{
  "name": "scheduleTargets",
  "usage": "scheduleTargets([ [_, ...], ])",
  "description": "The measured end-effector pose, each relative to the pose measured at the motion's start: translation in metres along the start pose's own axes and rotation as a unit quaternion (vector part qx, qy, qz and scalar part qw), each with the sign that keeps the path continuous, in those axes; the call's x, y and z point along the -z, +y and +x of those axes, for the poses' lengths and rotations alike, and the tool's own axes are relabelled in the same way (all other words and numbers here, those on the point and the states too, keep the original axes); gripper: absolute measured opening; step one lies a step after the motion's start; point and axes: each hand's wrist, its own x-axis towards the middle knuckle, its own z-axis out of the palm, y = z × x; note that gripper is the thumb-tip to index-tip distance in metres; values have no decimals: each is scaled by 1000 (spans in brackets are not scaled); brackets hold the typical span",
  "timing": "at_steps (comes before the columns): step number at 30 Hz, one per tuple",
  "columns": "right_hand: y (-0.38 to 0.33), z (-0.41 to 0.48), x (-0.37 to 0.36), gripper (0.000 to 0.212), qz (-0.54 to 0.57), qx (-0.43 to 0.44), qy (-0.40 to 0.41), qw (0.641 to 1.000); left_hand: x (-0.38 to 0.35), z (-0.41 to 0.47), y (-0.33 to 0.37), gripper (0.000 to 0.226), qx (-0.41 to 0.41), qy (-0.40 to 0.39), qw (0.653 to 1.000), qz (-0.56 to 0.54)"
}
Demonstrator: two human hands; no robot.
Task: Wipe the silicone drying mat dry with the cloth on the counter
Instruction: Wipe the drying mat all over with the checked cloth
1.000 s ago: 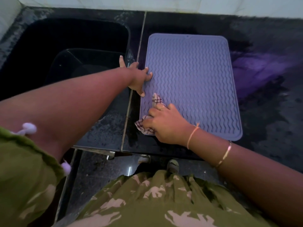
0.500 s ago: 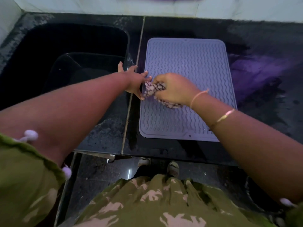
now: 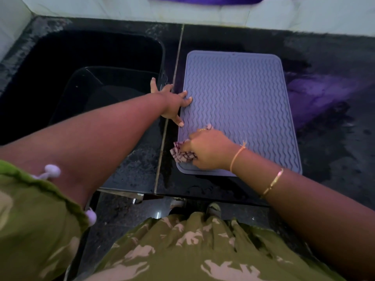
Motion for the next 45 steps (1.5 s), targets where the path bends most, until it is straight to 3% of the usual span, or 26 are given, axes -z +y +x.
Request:
scheduleTargets([
  [3, 1, -4, 5, 32, 67, -6, -50, 996, 0, 1, -2, 93, -3, 5, 1000, -9],
  [5, 13, -4, 16, 24, 200, -49, -76, 976, -1, 0, -2, 93, -6, 5, 1000, -11],
  [7, 36, 1, 30, 19, 314, -105, -31, 943, -1, -1, -2, 93, -11, 10, 1000, -12],
  [9, 62, 10, 44, 20, 359, -168, 64, 916, 0, -3, -1, 91, -13, 14, 1000, -21],
  [12, 92, 29, 56, 25, 309, -229, 176, 906, 3, -5, 0, 89, -7, 15, 999, -32],
  [13, 94, 35, 56, 25, 269, -239, 167, 918, 4, -5, 0, 90, -4, 12, 1000, -29],
  [16, 78, 44, 34, 27, 142, -221, 41, 964, 6, -6, 1, 91, 0, 11, 1000, -13],
  [19, 59, 36, 10, 28, 51, -205, 70, 975, 5, -3, -1, 93, -10, 17, 1000, -18],
  [21, 59, 29, 8, 28, 76, -188, 67, 977, 4, -2, -3, 93, -16, 17, 999, -30],
  [25, 69, 22, 19, 31, 213, -186, -45, 958, 8, -1, -4, 92, -45, 29, 999, -13],
  [27, 79, 25, 24, 25, 307, -219, 11, 926, 15, 2, -3, 78, -62, 59, 996, -1],
  [30, 100, 36, 38, 21, 387, -304, 182, 852, 33, 11, -5, 43, -65, 125, 990, -5],
  [32, 117, 46, 54, 25, 389, -348, 253, 815, 48, 22, -6, 46, -52, 159, 986, 4],
  [34, 137, 58, 73, 26, 363, -364, 299, 804, 59, 34, -6, 68, -32, 159, 987, 12],
  [37, 166, 76, 97, 31, 305, -376, 325, 812, 66, 56, -3, 104, -31, 78, 995, 57],
  [40, 183, 101, 106, 38, 220, -397, 307, 837, 69, 76, 2, 119, -35, 12, 994, 99],
  [45, 180, 148, 82, 49, 75, -369, 160, 912, 70, 88, 2, 129, -46, -14, 995, 90],
])
